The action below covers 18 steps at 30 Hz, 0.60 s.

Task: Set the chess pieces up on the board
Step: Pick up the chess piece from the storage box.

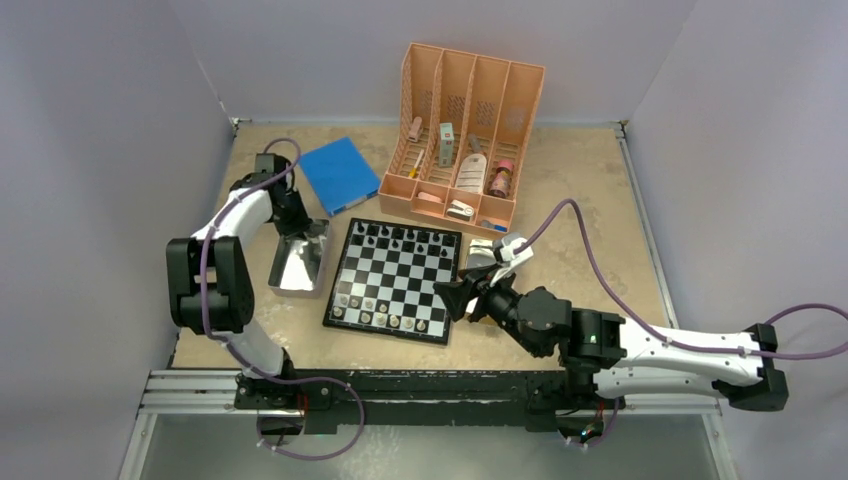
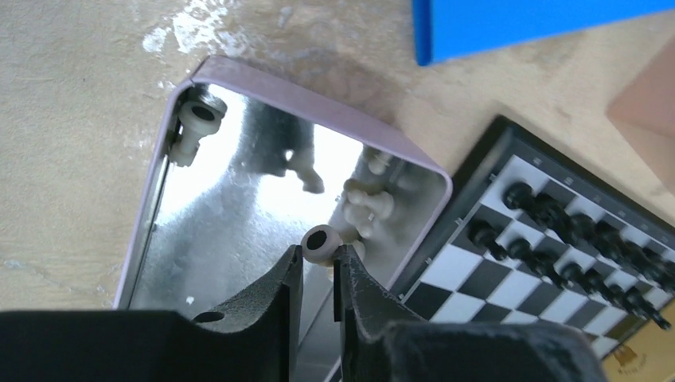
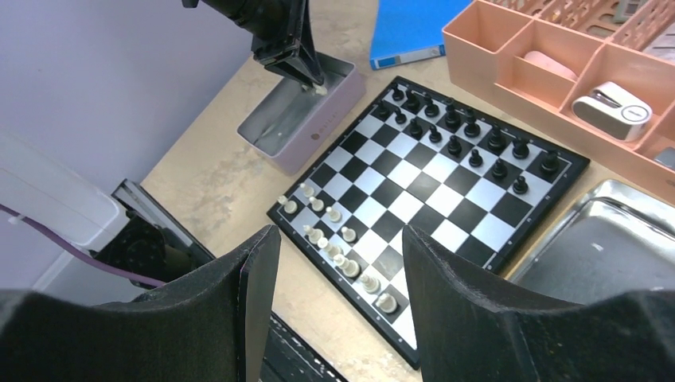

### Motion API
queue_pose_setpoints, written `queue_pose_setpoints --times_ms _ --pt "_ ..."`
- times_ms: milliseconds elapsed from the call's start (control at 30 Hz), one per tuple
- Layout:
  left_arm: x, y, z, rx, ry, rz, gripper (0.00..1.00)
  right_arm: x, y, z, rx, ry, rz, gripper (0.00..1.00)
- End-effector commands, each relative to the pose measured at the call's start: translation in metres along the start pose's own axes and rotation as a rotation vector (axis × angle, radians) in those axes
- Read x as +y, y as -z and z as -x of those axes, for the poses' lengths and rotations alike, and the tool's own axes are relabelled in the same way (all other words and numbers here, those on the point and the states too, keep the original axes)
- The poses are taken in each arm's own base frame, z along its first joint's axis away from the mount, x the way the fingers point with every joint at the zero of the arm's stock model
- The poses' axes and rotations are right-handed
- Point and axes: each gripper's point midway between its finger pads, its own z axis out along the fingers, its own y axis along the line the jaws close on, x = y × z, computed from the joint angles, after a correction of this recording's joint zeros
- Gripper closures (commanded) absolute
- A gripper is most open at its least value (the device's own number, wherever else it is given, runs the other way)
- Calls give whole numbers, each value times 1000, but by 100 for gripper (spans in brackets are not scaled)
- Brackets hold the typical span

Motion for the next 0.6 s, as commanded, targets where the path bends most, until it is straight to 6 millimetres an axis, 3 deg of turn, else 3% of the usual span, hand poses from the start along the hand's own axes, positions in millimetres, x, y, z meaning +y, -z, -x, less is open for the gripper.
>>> queue_pose_setpoints --times_ms 0,133,333,567 --pt "-17 37 11 -58 -41 -91 91 22 -10 20 -76 -61 49 40" --pt "-24 61 17 -109 -55 -125 91 35 -19 33 -113 -13 74 41" --pt "-54 96 9 -144 -86 -314 91 58 -26 47 -252 207 207 42" --pt "-79 116 -18 -93 -137 -519 92 71 -55 31 -386 625 239 42"
